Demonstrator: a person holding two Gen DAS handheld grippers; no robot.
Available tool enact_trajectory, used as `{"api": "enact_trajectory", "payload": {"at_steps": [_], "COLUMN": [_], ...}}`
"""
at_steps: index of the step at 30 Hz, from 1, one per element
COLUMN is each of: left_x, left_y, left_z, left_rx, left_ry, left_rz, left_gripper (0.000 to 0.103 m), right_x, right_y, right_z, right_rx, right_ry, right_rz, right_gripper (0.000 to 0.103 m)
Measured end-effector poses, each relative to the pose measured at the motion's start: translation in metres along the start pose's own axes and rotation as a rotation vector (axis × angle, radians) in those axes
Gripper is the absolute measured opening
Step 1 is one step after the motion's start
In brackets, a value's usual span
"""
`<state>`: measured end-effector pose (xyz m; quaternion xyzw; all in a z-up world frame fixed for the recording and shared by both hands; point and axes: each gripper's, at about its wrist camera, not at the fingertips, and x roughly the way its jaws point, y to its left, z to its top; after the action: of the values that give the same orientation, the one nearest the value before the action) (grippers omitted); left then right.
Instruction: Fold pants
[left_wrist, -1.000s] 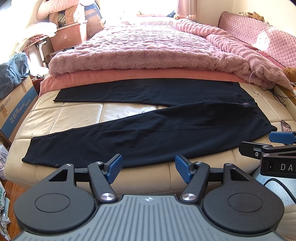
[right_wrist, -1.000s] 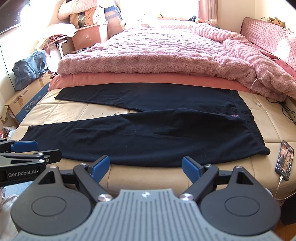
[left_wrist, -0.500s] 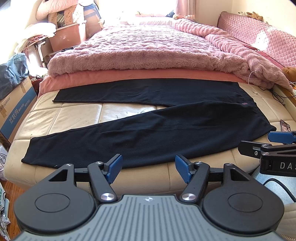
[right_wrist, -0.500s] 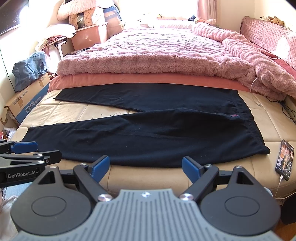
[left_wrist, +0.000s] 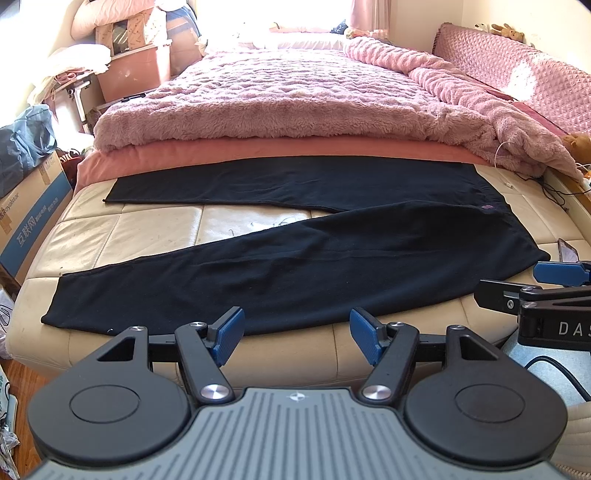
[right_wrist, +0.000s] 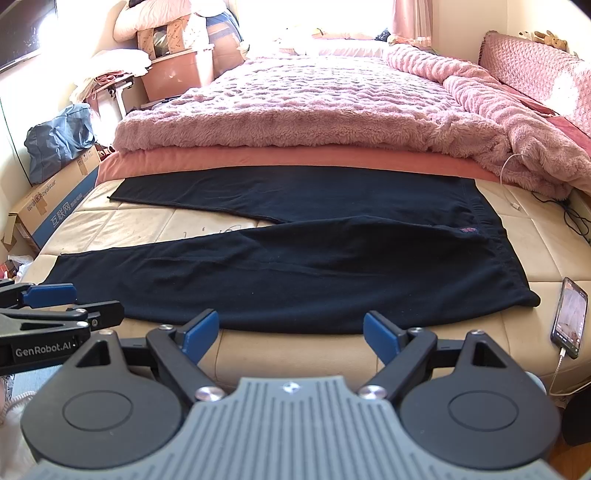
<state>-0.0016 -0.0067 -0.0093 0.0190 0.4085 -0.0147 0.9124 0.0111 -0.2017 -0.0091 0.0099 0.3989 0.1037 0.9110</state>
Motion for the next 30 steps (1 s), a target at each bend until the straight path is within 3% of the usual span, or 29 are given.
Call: {"api": "enact_trajectory", "payload": {"at_steps": [7,15,17,22,26,30], "left_x": [-0.002,-0.003,0.0,0.016,0.03,0.044], "left_y": [-0.004,0.027,0.042,0.079,0.105,0.109], "left_z": [0.001,0.016,0.023,0.03,0.025,0.012], "left_rx": [-0.009,-0.07,-0.075,-0.059,0.01,0.269], "left_ry": [-0.029,-0.273,-0.326,-0.318,-0.295,-0.26], "left_rz": [-0.036,0.032,0.085,0.154,0.236,0.291], "left_gripper": [0.071,0.063,0.063,0.063,0.063,0.062], "right_x": [-0.001,-0.009,-0.009,0.004,0.026,0.053], "right_y": [-0.003,-0.023,-0.03,-0.046,-0.066,-0.097], "right_z": [0.0,0.004,0.005,0.001,-0.001,0.0], "right_rx": [0.005,-0.004,-0.035,-0.247,-0.395,-0.444], "right_ry": [-0.02,-0.29,-0.357,-0.493,-0.453,-0.324], "right_rz": [0.015,0.006,-0.008,-0.081,-0.094,-0.136], "right_gripper": [0.082,0.082,0.082,0.082,0.082,0.082]}}
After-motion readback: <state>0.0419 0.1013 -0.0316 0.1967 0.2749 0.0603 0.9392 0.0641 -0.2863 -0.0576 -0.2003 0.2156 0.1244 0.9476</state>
